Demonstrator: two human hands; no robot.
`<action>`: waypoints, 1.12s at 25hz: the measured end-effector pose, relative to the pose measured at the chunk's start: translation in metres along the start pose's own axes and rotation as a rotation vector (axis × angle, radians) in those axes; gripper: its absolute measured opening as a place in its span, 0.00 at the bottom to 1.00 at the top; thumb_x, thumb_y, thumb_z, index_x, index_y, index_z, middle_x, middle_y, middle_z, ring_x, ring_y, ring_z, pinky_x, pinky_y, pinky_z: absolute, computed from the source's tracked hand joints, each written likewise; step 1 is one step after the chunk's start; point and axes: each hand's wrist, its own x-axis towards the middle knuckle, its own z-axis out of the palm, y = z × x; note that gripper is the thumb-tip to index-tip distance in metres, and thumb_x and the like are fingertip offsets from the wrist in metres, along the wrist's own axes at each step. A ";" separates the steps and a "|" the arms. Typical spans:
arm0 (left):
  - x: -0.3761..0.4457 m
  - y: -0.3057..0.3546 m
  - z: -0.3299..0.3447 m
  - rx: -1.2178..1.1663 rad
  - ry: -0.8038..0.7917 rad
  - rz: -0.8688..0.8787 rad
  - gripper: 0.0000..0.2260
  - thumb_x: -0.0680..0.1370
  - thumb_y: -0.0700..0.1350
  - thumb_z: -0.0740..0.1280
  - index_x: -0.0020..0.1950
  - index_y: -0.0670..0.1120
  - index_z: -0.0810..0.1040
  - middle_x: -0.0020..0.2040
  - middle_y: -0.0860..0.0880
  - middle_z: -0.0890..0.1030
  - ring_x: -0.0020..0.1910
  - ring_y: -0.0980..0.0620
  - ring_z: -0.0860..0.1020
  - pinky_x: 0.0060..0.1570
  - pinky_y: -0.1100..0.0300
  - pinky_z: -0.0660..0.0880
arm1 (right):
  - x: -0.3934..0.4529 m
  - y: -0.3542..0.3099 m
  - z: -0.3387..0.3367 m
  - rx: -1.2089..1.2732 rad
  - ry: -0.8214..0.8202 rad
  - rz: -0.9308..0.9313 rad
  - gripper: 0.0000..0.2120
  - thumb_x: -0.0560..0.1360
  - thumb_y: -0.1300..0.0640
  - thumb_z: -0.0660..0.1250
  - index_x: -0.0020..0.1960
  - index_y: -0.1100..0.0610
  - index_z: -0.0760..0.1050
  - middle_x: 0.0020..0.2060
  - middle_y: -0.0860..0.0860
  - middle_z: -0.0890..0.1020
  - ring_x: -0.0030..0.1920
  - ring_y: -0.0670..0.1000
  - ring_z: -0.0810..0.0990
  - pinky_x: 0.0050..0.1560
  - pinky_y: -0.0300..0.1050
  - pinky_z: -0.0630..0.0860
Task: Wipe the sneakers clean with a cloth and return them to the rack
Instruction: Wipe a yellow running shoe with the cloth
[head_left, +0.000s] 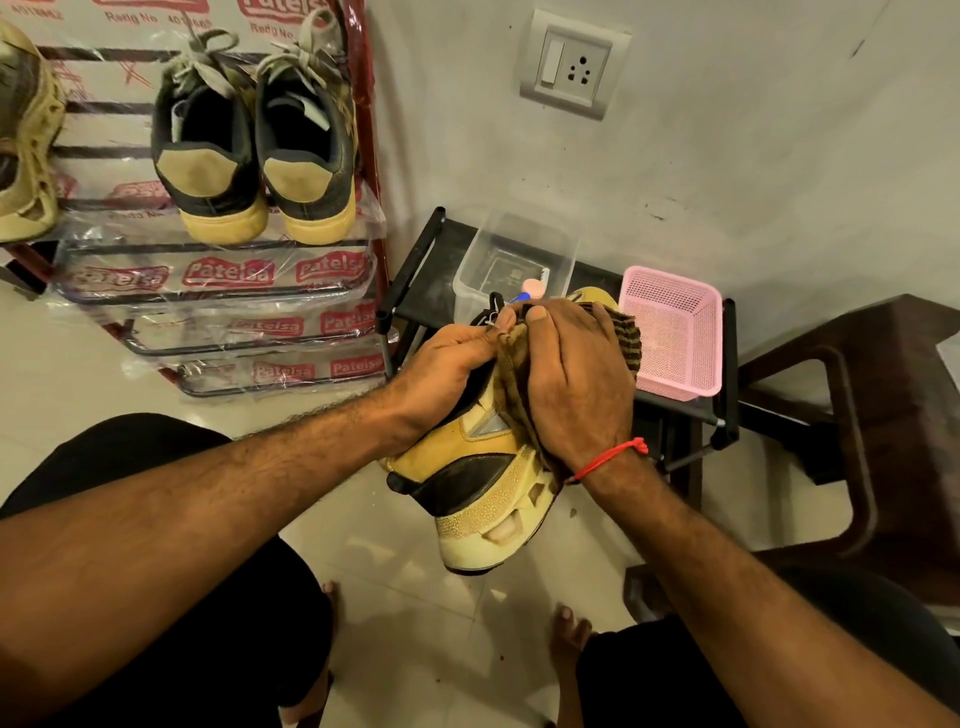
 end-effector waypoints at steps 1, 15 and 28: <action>0.001 0.001 0.000 -0.003 0.019 -0.002 0.25 0.80 0.56 0.61 0.59 0.34 0.81 0.59 0.36 0.83 0.60 0.41 0.82 0.63 0.53 0.78 | -0.005 -0.011 -0.002 0.088 0.063 -0.005 0.32 0.78 0.40 0.43 0.67 0.54 0.76 0.65 0.50 0.79 0.70 0.48 0.72 0.78 0.52 0.54; 0.012 0.030 -0.027 -0.289 0.252 0.059 0.27 0.86 0.57 0.55 0.70 0.36 0.76 0.65 0.39 0.82 0.65 0.44 0.80 0.70 0.48 0.74 | -0.042 -0.051 0.015 -0.343 -0.069 -0.362 0.34 0.82 0.43 0.51 0.82 0.57 0.48 0.82 0.54 0.47 0.81 0.56 0.47 0.78 0.58 0.53; 0.003 0.024 -0.011 -0.021 0.057 0.066 0.22 0.84 0.54 0.62 0.62 0.37 0.81 0.60 0.38 0.84 0.62 0.40 0.82 0.68 0.46 0.75 | -0.003 -0.005 0.013 -0.013 0.070 -0.210 0.32 0.82 0.37 0.43 0.80 0.52 0.57 0.81 0.49 0.53 0.81 0.53 0.47 0.78 0.64 0.48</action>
